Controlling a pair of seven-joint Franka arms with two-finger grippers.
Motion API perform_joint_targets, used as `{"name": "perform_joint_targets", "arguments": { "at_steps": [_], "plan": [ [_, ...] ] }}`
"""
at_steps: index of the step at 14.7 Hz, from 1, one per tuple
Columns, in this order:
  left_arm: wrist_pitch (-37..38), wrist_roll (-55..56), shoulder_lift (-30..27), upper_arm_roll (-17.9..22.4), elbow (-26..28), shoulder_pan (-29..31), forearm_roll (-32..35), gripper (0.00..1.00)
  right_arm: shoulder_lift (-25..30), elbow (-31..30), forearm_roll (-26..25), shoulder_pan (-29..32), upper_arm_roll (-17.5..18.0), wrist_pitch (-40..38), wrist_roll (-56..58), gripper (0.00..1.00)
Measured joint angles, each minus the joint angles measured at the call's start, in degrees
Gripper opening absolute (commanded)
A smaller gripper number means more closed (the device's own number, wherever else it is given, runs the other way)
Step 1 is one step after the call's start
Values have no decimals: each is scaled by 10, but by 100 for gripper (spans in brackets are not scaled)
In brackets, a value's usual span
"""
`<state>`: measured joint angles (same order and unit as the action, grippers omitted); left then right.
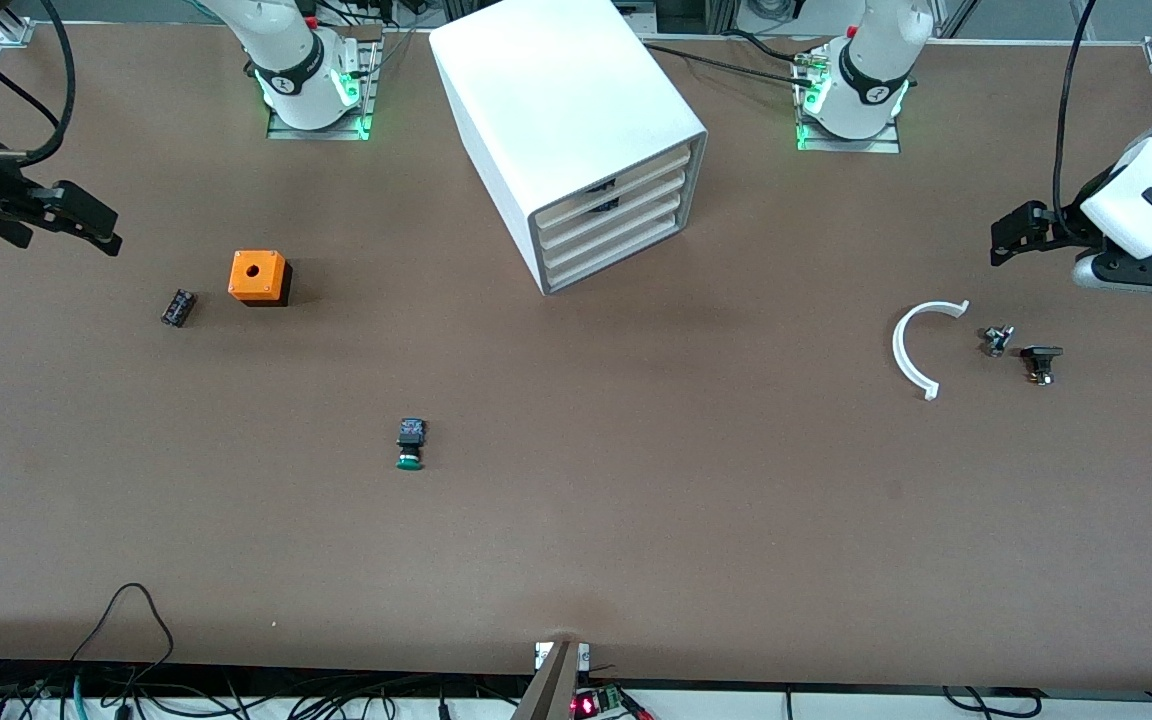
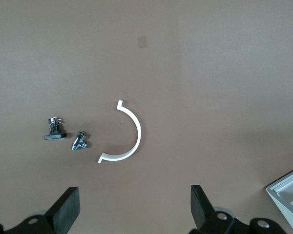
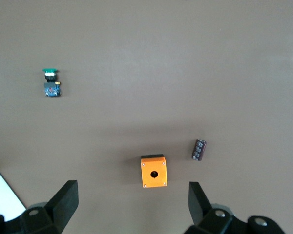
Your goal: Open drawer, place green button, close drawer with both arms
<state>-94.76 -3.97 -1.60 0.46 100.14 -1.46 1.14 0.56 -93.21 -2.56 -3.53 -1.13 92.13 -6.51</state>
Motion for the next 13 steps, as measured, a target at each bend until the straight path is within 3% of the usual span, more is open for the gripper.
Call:
{"name": "perform_joint_targets", "arguments": {
  "at_steps": [6, 13],
  "plan": [
    [0, 0, 0, 0, 0, 0, 0, 100, -46, -14, 3, -9, 7, 12, 0, 100],
    [0, 0, 4, 0, 0, -1, 0, 100, -150, -17, 40, -39, 13, 141, 0, 100]
  ]
}}
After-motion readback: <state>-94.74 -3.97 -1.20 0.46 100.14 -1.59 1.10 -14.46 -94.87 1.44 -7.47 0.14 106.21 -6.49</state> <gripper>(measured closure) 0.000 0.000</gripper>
